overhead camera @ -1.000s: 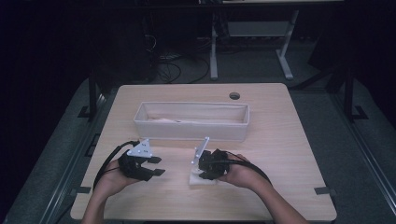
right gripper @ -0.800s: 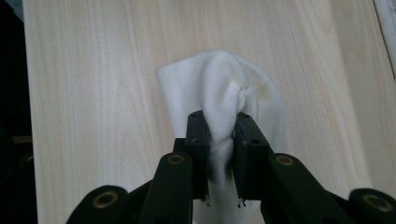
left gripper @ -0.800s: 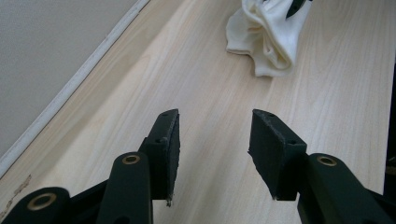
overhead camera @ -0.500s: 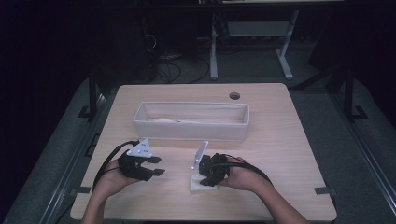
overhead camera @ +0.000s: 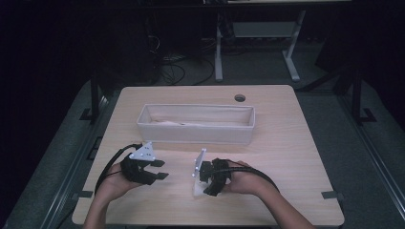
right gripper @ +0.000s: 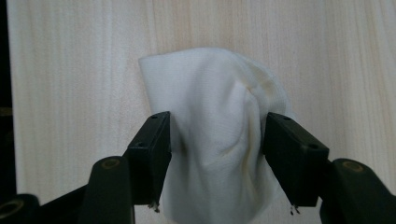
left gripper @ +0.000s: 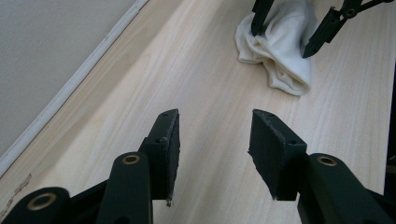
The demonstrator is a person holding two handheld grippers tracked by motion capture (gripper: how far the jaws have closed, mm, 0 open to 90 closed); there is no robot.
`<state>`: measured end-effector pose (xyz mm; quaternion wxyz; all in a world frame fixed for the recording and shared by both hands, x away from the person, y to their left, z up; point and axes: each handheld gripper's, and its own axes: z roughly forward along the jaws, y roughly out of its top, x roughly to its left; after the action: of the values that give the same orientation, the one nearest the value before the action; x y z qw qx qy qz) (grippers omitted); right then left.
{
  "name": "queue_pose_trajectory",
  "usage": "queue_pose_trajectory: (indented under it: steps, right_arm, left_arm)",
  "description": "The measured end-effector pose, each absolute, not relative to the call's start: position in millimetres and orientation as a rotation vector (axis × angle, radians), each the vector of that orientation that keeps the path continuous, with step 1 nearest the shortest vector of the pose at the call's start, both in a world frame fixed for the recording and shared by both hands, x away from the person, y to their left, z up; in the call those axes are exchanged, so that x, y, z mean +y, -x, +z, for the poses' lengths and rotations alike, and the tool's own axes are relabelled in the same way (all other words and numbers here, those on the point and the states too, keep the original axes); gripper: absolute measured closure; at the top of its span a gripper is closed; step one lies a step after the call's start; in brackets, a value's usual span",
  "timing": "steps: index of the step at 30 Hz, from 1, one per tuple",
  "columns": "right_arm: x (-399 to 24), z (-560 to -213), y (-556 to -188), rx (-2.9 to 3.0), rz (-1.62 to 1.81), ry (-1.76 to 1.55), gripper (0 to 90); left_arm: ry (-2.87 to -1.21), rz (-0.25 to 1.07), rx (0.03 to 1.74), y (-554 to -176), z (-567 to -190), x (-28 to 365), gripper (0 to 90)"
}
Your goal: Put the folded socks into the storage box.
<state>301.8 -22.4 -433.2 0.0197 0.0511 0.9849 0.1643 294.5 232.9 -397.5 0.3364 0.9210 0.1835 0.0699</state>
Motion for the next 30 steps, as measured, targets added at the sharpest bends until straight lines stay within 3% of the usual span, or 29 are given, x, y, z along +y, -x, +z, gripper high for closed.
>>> queue_pose_trajectory:
  steps: [8, 11, 16, 30]
  right_arm:
    - [-22.8, -436.8, -303.7, 3.065, 0.520, -0.194, 49.8]
    - [-23.1, -436.5, -303.4, 3.075, 0.534, -0.199, 60.7]
    - [-22.5, -435.7, -303.0, 3.076, 0.532, -0.205, 71.0]
    - [-39.0, -424.5, -304.0, 3.014, 0.575, -0.284, 73.9]
  left_arm:
    - [-2.399, 0.185, 0.473, -293.9, -396.9, 231.3, 52.9]
    - [-2.402, 0.182, 0.472, -293.7, -397.1, 231.0, 52.9]
    - [-2.400, 0.182, 0.472, -293.6, -397.0, 231.0, 53.0]
    - [-2.395, 0.187, 0.482, -294.0, -397.1, 233.1, 53.0]
